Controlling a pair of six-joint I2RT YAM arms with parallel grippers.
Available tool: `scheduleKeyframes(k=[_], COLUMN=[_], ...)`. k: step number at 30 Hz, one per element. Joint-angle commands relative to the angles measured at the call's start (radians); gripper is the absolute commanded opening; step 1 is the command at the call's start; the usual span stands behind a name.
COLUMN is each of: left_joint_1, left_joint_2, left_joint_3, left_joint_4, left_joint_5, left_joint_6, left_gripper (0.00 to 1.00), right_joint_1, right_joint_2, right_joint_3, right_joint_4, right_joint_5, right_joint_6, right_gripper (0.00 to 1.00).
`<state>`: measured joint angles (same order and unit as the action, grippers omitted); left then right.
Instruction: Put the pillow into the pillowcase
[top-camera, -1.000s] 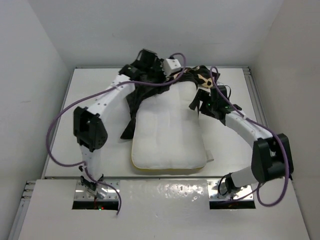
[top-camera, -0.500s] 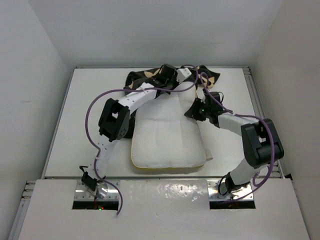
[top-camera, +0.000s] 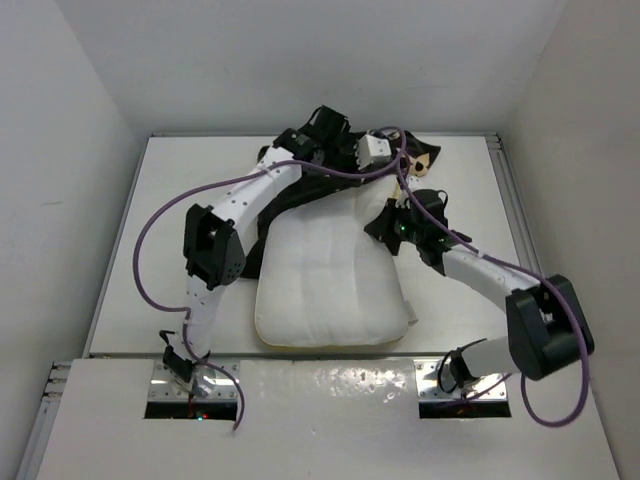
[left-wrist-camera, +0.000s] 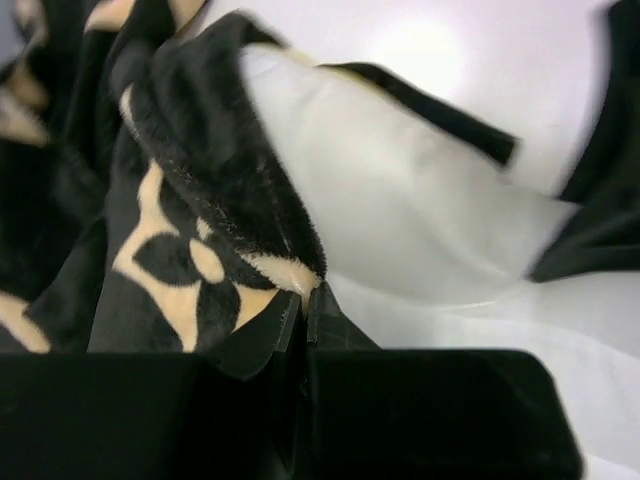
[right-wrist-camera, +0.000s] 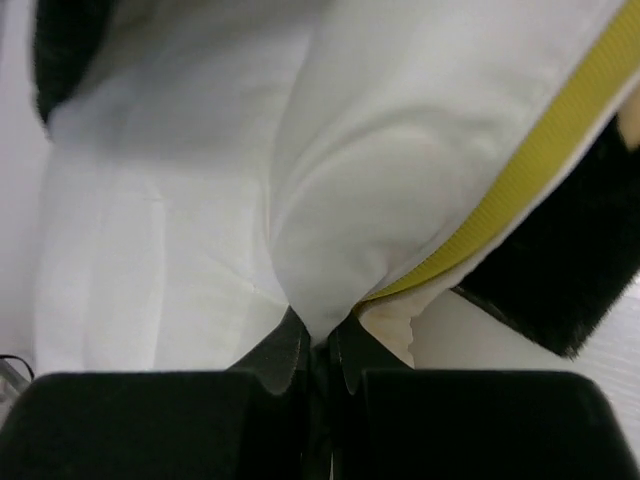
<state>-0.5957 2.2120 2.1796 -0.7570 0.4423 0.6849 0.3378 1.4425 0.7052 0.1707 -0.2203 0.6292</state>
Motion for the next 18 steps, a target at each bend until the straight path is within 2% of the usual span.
scheduleKeyframes(k=[1, 2, 4, 7, 10, 11, 14, 18], left_joint_1=[-0.053, -0.055, -0.065, -0.075, -0.081, -0.084, -0.088, -0.082], left_joint_2=[-0.103, -0.116, -0.152, -0.199, -0.234, -0.25, -0.279, -0.323], left_joint_3=[0.101, 0.111, 0.095, 0.074, 0.071, 0.066, -0.015, -0.171], left_joint_4=[-0.296, -0.342, -0.463, -0.534, -0.562, -0.562, -0.562, -0.518], left_joint_5=[0.356, 0.424, 0.476, 0.51, 0.533, 0.535, 0.523, 0.44], left_joint_6=[0.187, 0.303, 0.428, 0.482, 0.512, 0.493, 0.498, 0.454], left_gripper=[0.0, 0.0, 0.0, 0.0, 0.0, 0.0, 0.0, 0.0], right_joint_1=[0.038, 0.04, 0.04, 0.033, 0.02, 0.014, -0.026, -0.043], right_joint_2=[-0.146, -0.172, -0.223, -0.24, -0.196, -0.156, -0.058, -0.011], right_joint_3=[0.004, -0.012, -0.07, -0.09, -0.029, 0.015, 0.051, 0.016], right_joint_4=[0.213, 0.272, 0.395, 0.437, 0.319, 0.223, 0.041, -0.034], right_joint_5=[0.028, 0.073, 0.125, 0.217, 0.263, 0.298, 0.341, 0.3], right_joint_6=[-0.052, -0.04, 0.009, 0.023, 0.032, 0.044, 0.166, 0.221], right_gripper=[0.0, 0.0, 0.0, 0.0, 0.0, 0.0, 0.0, 0.0])
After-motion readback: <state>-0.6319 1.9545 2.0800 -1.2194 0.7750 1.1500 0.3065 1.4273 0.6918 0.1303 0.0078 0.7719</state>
